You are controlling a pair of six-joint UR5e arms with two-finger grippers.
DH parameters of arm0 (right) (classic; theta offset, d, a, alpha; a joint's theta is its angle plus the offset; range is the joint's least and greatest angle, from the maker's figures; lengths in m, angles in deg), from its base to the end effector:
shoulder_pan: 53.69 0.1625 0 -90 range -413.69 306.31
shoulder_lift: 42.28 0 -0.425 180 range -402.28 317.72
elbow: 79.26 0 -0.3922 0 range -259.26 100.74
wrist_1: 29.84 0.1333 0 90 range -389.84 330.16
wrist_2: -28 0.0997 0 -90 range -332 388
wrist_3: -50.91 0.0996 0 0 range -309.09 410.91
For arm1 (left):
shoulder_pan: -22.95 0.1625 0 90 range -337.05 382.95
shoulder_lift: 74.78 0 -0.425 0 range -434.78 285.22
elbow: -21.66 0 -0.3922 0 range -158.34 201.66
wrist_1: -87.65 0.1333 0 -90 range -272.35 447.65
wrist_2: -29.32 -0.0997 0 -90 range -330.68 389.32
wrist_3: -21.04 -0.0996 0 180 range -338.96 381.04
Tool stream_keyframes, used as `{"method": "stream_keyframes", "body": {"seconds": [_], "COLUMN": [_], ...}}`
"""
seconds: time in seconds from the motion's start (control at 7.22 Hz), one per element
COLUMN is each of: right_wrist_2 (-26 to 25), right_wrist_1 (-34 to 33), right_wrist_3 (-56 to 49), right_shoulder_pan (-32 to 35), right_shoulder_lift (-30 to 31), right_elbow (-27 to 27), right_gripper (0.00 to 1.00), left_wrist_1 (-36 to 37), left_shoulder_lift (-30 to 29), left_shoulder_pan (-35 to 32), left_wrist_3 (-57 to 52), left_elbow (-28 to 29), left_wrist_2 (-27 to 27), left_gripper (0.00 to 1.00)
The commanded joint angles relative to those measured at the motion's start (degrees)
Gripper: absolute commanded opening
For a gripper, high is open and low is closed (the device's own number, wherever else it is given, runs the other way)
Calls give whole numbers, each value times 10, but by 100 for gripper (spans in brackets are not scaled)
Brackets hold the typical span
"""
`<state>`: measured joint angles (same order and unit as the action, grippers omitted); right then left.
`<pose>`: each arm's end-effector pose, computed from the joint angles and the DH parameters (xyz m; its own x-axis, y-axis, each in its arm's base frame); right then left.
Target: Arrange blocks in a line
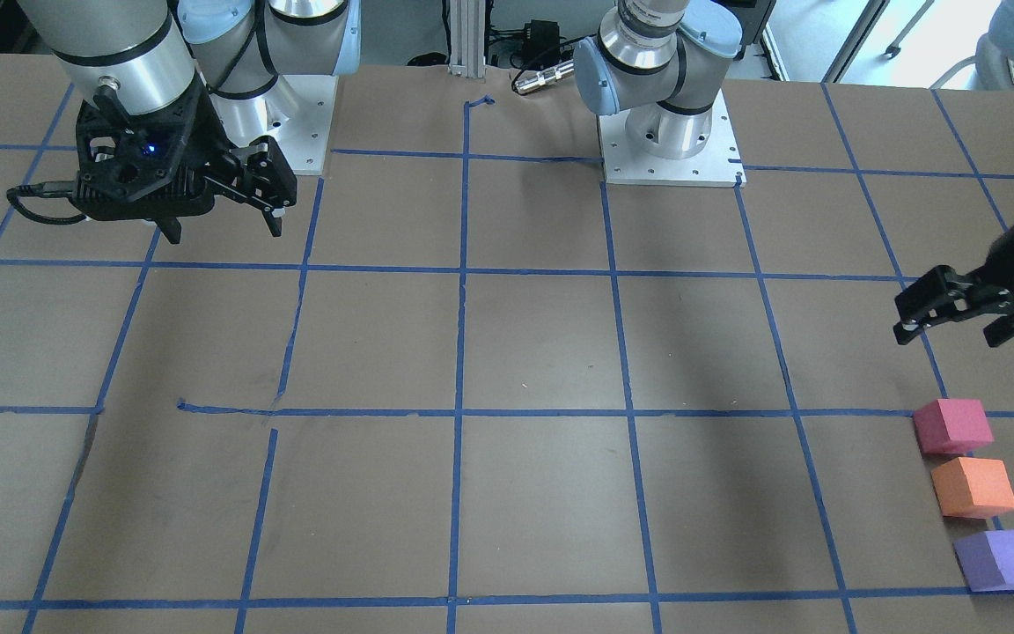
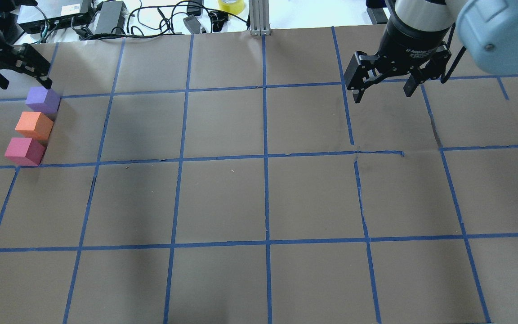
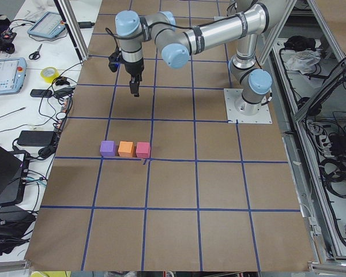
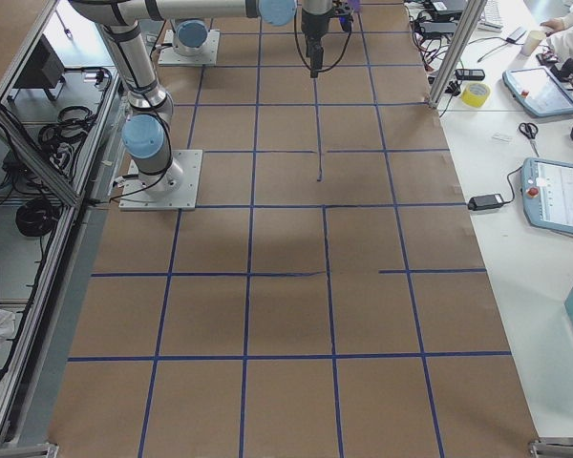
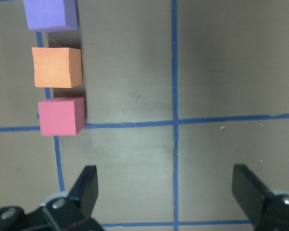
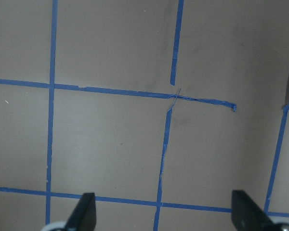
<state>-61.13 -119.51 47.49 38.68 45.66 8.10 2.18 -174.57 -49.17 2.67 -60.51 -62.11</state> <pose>0.1557 -0.5016 0.4920 -0.9948 -0.1009 -0.0149 -0.1009 0.9949 -0.0053 0.0500 -0.5810 0.4729 -0.9993 0.0073 -0.0378 0.0086 0.9994 -0.0347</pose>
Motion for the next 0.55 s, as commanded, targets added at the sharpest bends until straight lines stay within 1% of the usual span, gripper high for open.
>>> {"method": "stream_keyframes", "body": {"seconds": [0.0,0.14,0.28,0.42], "right_wrist_2": [-1,-1,-1,0], "right_wrist_1": [0,0,0,0], "right_wrist_3": [0,1,0,0], "right_shoulder_pan": [-1,0,-1,0], "right_shoulder_lift": [0,0,0,0], "right_elbow": [0,0,0,0], "right_gripper": [100,100,100,100], "left_wrist_1": [15,43,44,51], "left_shoulder_lift": [42,52,58,67], "left_shoulder_pan": [-117,-160,-186,-189], "left_wrist_3": [162,191,210,222], "left_elbow": [-18,-19,-26,-42], "left_wrist_2": [2,-1,-5,-5], "left_gripper": [100,100,100,100]}}
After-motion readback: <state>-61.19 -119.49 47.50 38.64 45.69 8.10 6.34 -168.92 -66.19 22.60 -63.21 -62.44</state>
